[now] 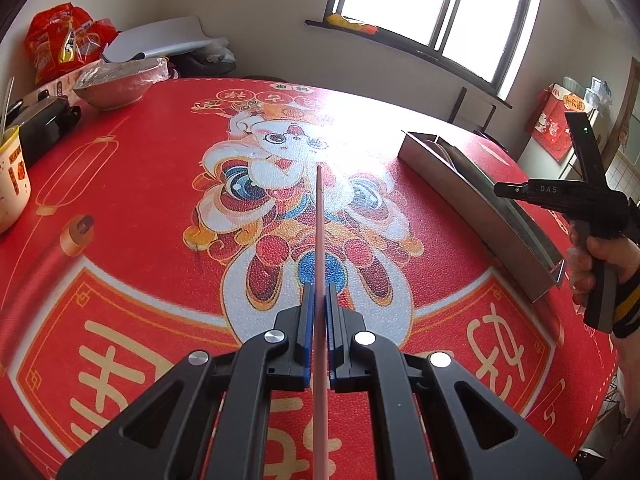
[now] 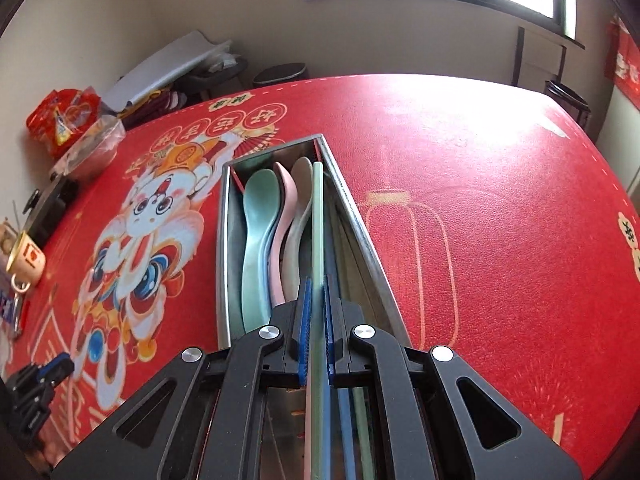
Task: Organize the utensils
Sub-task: 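Carry the green chopstick into the steel tray and open the right tool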
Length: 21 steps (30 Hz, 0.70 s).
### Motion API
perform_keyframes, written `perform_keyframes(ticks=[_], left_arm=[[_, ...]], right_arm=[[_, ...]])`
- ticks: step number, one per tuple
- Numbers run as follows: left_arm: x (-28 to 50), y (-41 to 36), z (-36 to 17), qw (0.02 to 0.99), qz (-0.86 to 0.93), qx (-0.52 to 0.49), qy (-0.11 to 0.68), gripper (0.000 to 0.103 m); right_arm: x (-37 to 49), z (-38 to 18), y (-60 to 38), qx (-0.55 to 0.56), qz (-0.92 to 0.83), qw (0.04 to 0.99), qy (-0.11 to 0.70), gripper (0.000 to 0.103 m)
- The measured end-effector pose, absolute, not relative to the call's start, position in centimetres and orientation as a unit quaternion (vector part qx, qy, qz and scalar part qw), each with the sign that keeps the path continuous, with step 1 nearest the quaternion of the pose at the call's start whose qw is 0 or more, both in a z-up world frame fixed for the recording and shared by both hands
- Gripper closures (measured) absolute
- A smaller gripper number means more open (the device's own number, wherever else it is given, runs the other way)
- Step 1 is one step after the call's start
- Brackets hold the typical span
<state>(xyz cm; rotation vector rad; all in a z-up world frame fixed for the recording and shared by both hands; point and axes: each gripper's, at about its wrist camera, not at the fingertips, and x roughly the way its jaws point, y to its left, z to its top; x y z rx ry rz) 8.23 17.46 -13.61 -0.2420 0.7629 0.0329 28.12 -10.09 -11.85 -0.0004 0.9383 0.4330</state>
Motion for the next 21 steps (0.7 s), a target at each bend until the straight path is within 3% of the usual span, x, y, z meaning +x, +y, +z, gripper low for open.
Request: perform_keyframes(ticks=[11,21], left_arm=[[8.1,17.4,-13.5,0.922,0.017,-0.116,0.368,0.098],[7.8,17.2,-13.2,0.927,0.022,-0.108,0.358,0.098]], right_arm=[[28.7,-12.9,-9.7,0.002,0.195,0.862,0.467,0.097],[25.5,-11.7,-12.2,0.008,0.219,0.883,0.416,0.095]])
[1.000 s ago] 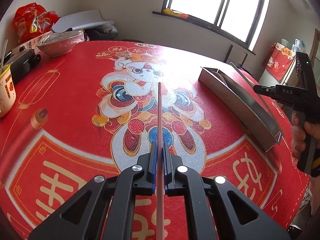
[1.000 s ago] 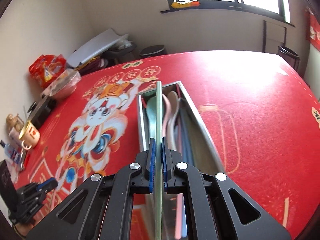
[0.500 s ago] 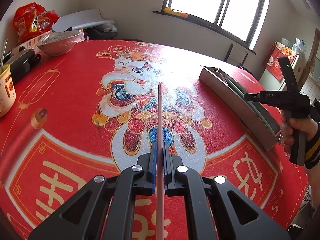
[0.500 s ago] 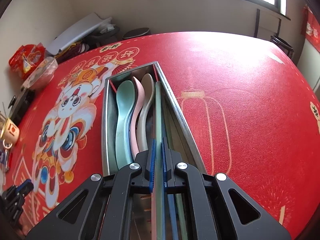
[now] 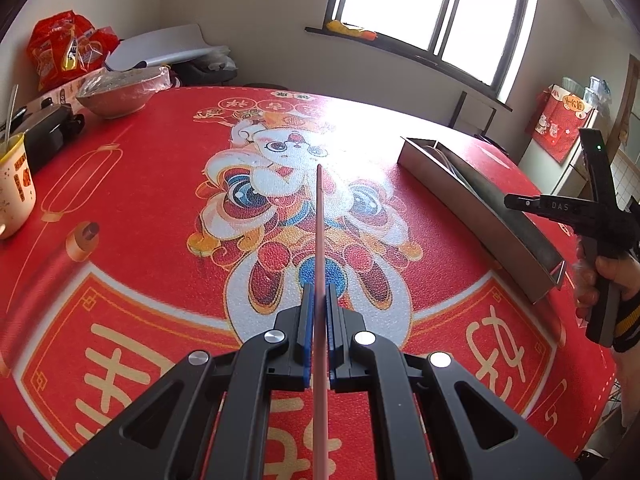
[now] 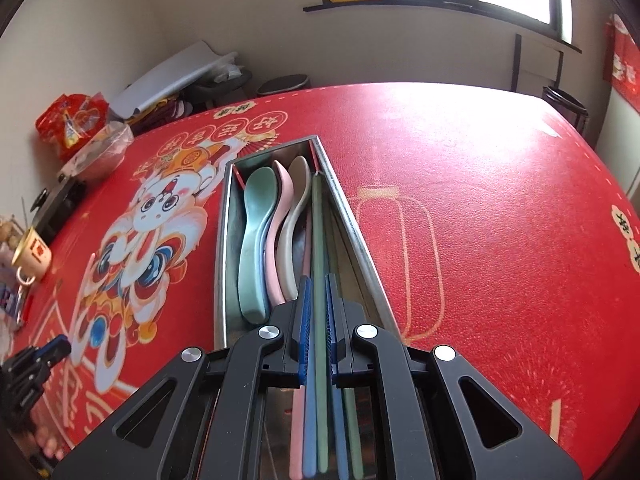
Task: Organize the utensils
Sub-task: 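Carry the green chopstick into the steel tray and open the right tool, then lower the pink chopstick into the steel tray and open the left tool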
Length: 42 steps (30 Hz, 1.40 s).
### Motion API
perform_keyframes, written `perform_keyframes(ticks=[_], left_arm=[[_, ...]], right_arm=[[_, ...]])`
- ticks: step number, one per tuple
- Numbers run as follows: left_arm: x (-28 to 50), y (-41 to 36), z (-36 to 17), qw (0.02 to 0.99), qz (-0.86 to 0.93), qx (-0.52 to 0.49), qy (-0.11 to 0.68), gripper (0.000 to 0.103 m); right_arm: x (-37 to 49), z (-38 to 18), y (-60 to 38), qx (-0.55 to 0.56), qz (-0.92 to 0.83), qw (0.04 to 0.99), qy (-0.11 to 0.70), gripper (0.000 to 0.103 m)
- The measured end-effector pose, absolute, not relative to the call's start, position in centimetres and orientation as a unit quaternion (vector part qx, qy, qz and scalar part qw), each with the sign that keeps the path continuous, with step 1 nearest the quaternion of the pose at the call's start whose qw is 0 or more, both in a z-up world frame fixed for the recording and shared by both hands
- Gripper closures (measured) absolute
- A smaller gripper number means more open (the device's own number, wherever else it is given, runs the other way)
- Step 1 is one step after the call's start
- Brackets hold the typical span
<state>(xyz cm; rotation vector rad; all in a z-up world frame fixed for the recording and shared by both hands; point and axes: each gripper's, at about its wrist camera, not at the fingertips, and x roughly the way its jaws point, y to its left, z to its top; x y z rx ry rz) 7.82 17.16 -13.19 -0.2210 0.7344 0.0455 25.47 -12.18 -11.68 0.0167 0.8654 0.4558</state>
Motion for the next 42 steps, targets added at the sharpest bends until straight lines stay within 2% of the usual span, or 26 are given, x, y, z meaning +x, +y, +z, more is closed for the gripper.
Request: perform_keyframes(ticks=[3,4,5,6,9,13,24,25,28,30,31,36,42], left_arm=[[7.7,16.8,-13.1,0.928,0.025,-0.098,0.357,0.098],[7.8,16.7,-13.0,0.928,0.025,-0.094,0.358,0.098],[7.9,16.5,-13.0,0.928,0.025,-0.090,0.360,0.098],[8.0,16.4,-13.1,0.928,0.024,-0.087,0.362,0.098],[8.4,16.2,-13.3,0.922,0.026,-0.087,0.376,0.098],[8.5,16.3,-13.1,0.918,0.026,-0.099,0.384,0.098],[10.7,12.4,-10.9,0.910,-0.015,-0.145,0.388,0.098],[11.1,11.7,-10.6,0.909,-0.022,-0.150,0.387,0.098],[12.7,9.1,-10.0,0.907,-0.041,-0.158,0.389,0.098],[13.9,7.2,-9.6,0.904,-0.052,-0.163,0.391,0.098],[14.6,6.3,-9.5,0.903,-0.057,-0.164,0.392,0.098],[18.4,2.5,-9.0,0.898,-0.069,-0.182,0.394,0.098],[22.7,0.9,-10.1,0.879,-0.052,-0.254,0.400,0.098]], right_arm=[[23.9,-11.3,-13.7,0.019,0.239,0.890,0.387,0.091],[23.5,-11.2,-14.1,0.022,0.242,0.892,0.382,0.079],[23.1,-11.2,-14.6,0.026,0.246,0.893,0.377,0.058],[22.6,-11.1,-15.0,0.028,0.250,0.894,0.369,0.050],[21.6,-10.9,-16.0,0.016,0.258,0.900,0.351,0.048],[21.8,-11.2,-17.4,0.028,0.261,0.900,0.349,0.040],[24.8,-12.4,-19.6,0.082,0.238,0.896,0.367,0.038],[25.0,-12.5,-19.6,0.082,0.236,0.895,0.370,0.032],[25.4,-12.7,-19.5,0.086,0.233,0.894,0.373,0.030],[25.5,-13.0,-19.5,0.092,0.247,0.888,0.377,0.018],[25.5,-13.0,-19.7,0.095,0.250,0.887,0.376,0.016],[25.4,-12.8,-21.2,0.139,0.265,0.877,0.375,0.016],[25.6,-13.1,-22.4,0.162,0.262,0.869,0.388,0.016]])
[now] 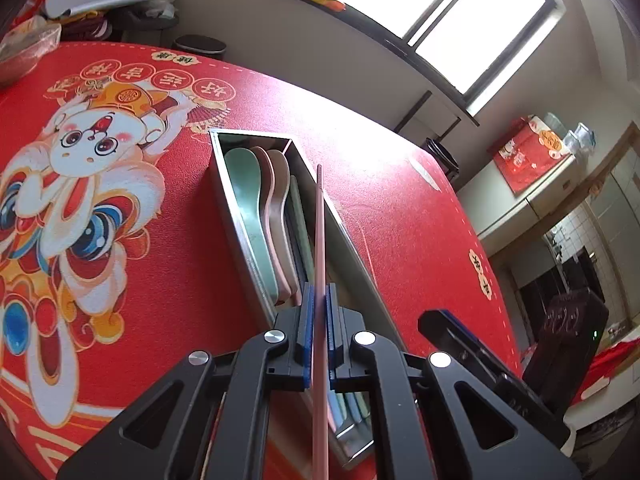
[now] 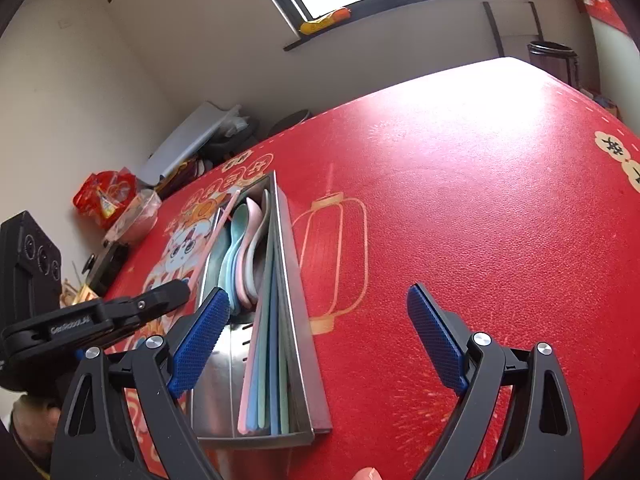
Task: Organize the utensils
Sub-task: 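Lower the pink chopstick into the steel tray and open the left tool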
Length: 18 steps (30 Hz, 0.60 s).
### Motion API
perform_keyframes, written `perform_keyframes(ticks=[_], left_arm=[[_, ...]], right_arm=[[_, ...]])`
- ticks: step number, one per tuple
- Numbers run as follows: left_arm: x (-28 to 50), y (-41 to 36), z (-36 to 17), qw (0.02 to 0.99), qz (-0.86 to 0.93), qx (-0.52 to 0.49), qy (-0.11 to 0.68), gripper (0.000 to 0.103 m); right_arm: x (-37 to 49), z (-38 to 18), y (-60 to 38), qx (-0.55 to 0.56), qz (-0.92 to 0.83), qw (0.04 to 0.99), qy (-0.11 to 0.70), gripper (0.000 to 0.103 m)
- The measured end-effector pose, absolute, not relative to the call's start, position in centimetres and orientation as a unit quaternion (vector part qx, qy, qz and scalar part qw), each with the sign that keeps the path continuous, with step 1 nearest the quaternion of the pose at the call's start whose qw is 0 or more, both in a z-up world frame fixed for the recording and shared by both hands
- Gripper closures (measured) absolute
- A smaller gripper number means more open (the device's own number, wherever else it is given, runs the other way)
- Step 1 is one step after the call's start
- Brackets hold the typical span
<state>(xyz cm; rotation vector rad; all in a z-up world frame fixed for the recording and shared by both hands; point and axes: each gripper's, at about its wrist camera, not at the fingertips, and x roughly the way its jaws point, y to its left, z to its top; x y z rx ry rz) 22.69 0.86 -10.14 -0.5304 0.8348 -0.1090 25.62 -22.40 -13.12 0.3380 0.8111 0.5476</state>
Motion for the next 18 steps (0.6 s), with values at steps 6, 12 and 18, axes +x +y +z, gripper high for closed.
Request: perform_keyframes(ticks=[6,12,18], left_arm=[[24.9,0.5,-10.9,0.873,-0.022,-0.287,0.394,0.098],[26.1,0.2,-12.1,0.870,0.006,-0.279,0.407,0.098],[26.3,-0.2,-12.2,0.876,0.003,-0.247,0.414,0.097]], right_arm=[[25.8,-13.1,-23.4,0.178,0.256,0.868,0.387,0.016],[25.7,-13.2,-23.5,0.183,0.257,0.866,0.389,0.016],[25.8,-13.4,-23.6,0.182,0.250,0.866,0.393,0.016]])
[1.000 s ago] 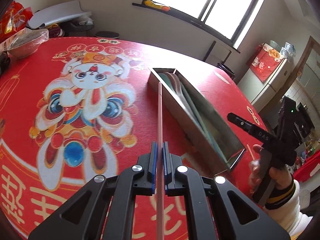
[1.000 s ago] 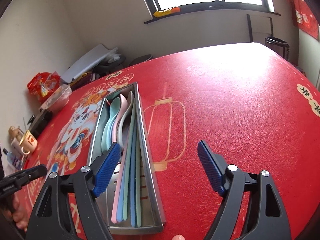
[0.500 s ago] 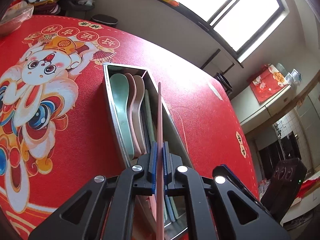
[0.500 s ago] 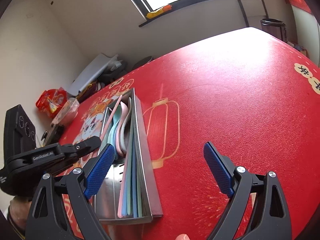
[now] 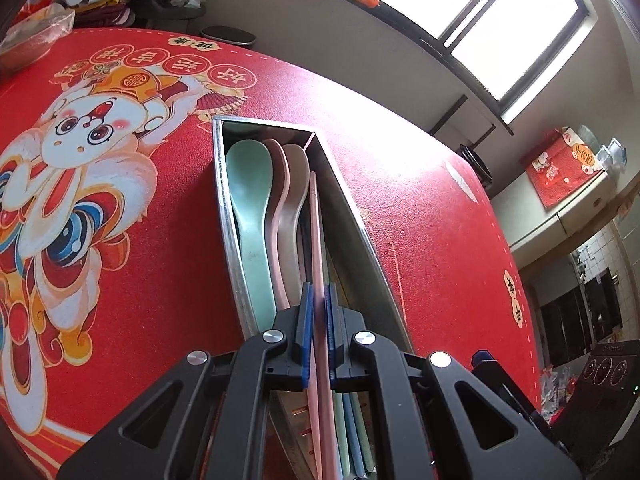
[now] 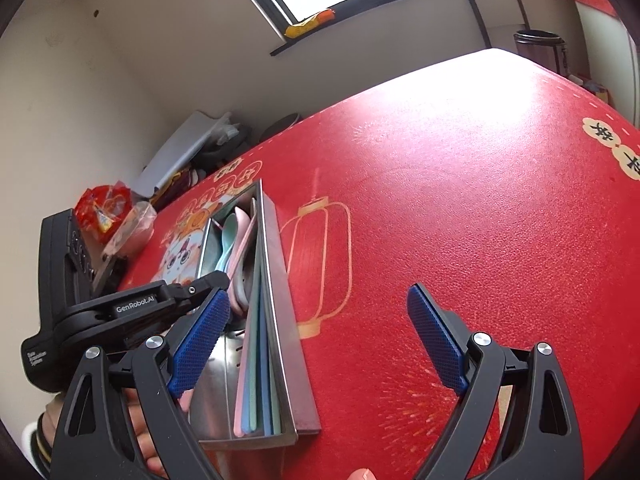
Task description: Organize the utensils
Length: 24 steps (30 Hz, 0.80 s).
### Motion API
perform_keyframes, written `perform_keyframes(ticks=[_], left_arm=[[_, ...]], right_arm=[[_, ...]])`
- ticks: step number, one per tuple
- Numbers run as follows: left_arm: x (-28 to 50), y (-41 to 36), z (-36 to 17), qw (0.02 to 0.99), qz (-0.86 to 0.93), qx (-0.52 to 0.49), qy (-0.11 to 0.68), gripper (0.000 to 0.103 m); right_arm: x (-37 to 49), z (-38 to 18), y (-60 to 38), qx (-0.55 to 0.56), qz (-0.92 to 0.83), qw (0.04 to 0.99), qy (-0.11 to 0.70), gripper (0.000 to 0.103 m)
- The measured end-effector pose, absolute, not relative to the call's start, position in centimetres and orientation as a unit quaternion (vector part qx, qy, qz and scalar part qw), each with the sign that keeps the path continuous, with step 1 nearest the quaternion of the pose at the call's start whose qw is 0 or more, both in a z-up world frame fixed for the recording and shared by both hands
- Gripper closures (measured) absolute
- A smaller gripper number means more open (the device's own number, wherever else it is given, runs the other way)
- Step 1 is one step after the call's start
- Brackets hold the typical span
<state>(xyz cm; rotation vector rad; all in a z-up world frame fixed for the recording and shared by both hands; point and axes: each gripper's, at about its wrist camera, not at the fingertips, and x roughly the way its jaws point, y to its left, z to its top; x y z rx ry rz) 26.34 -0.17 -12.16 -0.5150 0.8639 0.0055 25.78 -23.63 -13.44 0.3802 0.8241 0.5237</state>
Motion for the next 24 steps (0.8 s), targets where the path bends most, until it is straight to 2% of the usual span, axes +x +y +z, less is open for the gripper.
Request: perform_keyframes(ticks=[10,15,24], left_arm=[[25.9,-1.0,-10.8,0.890,-0.023,-0.196,0.411,0.095],[24.2,-0.9,-9.1,0.909,-0.010,-0.132,0.395,0.085],[19.8,1.5,-6.2,0.933,0.014,-0.070,0.354,0.076]], right_arm=[[26.1,-13.8,-23.8,0.182,0.241,0.866,0.398,0.016],[26.1,-13.9,-23.7,0.174,0.237,0.870,0.396,0.016],[25.8,-13.4,-23.6,0.150,0.191,0.892,0.381,0.016]])
